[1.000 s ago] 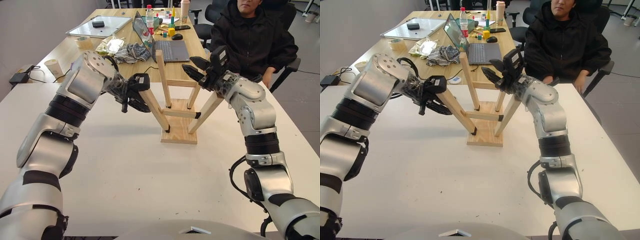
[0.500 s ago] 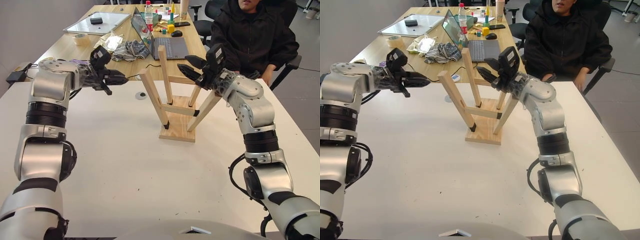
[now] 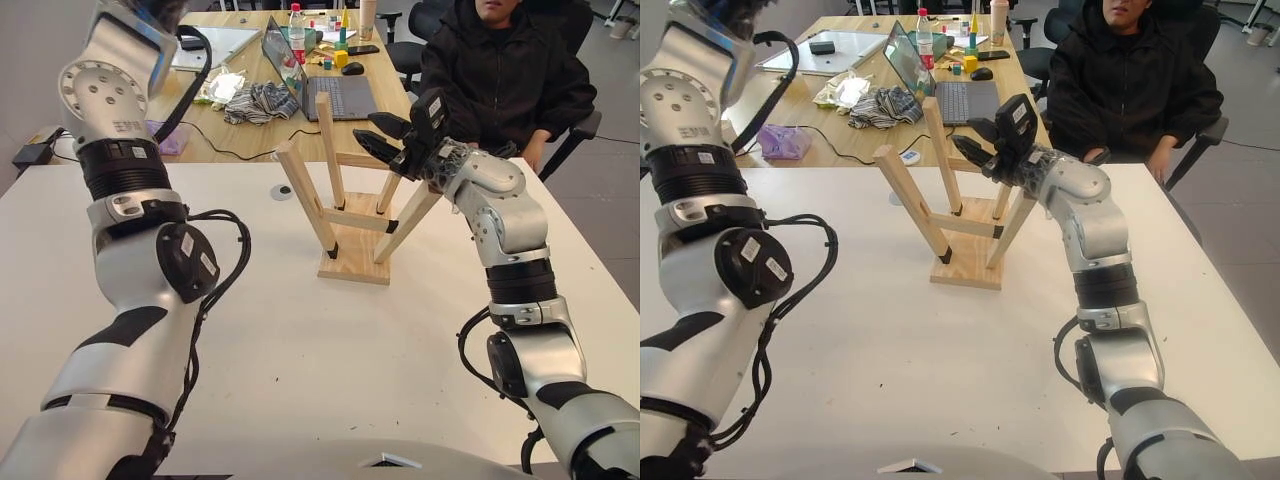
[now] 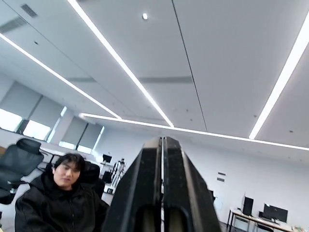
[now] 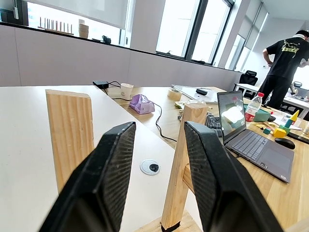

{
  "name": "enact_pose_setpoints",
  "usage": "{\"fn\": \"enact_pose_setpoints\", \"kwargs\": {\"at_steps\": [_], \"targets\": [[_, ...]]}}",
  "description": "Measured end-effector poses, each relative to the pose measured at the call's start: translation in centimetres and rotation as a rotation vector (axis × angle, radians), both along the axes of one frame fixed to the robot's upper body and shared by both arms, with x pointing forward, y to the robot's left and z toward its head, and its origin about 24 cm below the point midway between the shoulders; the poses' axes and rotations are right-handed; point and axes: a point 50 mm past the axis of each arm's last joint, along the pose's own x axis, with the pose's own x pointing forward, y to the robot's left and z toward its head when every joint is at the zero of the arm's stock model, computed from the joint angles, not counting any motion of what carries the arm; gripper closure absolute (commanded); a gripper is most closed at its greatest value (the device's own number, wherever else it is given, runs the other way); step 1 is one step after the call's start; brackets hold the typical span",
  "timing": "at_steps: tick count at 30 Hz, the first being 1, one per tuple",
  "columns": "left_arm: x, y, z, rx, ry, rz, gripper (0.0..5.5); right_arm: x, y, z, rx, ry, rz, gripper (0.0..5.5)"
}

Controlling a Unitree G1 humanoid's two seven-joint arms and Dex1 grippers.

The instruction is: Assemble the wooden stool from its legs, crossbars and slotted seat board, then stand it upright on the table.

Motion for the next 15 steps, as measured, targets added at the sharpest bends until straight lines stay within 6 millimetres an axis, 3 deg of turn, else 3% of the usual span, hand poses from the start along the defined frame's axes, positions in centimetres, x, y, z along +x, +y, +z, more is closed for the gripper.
{"fn": "enact_pose_setpoints", "kwargs": {"at_steps": [2,3,5,7,13,15], "targets": [[0.6,-3.3,-8.3,0.361,0.215,-0.056,5.49,0.0,0.0,0.1,0.001,-0.009,0.002,3.65],[0.1,-3.7,-11.7,0.523,0.253,-0.076,5.49,-0.1,0.0,0.1,0.000,-0.016,0.002,3.65],[-0.8,-3.3,-12.7,0.679,0.239,-0.101,5.49,-0.1,0.0,-0.1,0.003,-0.013,0.003,3.65],[-1.4,-2.8,-12.6,0.675,0.269,-0.136,5.49,-0.2,0.1,-0.1,0.003,-0.015,0.005,3.65],[-0.9,-0.6,-12.9,0.231,0.461,-0.140,5.49,-0.2,0.0,-0.4,0.001,-0.007,0.005,3.65],[-0.8,-0.2,-12.6,0.161,0.475,-0.125,5.49,-0.2,0.0,-0.2,0.001,-0.011,0.006,3.65]]}}
